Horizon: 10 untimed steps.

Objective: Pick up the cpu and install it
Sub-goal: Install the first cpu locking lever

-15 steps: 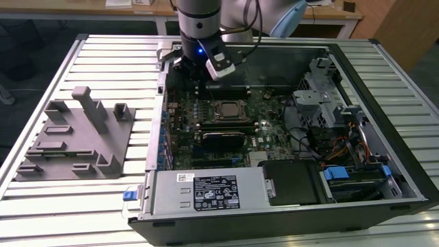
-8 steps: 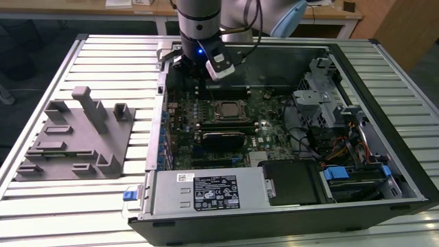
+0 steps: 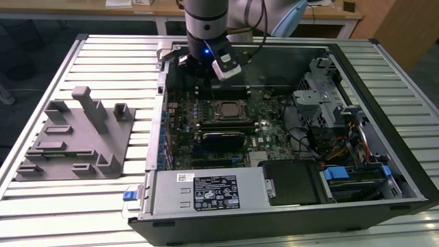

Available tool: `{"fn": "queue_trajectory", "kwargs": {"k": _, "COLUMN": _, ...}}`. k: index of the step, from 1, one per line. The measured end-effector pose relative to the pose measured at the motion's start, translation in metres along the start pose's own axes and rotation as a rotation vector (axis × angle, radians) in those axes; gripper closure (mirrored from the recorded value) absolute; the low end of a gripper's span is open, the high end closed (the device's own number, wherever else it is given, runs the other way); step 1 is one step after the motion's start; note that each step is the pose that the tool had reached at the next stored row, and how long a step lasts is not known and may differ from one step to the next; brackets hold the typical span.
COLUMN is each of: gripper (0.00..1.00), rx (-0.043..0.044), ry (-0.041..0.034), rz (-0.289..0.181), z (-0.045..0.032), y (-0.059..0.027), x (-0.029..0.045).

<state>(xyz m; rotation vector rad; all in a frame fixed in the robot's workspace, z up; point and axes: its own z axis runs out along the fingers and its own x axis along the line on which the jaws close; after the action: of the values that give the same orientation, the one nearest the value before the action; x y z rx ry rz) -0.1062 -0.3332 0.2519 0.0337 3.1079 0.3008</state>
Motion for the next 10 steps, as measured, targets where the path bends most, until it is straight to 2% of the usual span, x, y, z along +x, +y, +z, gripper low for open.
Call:
{"fn": "queue_trajectory", "kwargs": {"k": 6, "gripper": 0.89, "rx": 0.0, "ry": 0.0, "rz": 0.0, "z": 0.0005, "y": 0.0005, "x": -0.0217}}
{"fn": "queue_trajectory", "kwargs": {"k": 10, "gripper": 0.89, "rx": 0.0, "ry": 0.0, "rz": 0.0, "z": 0.0005, "y": 0.0007, "x": -0.0243}}
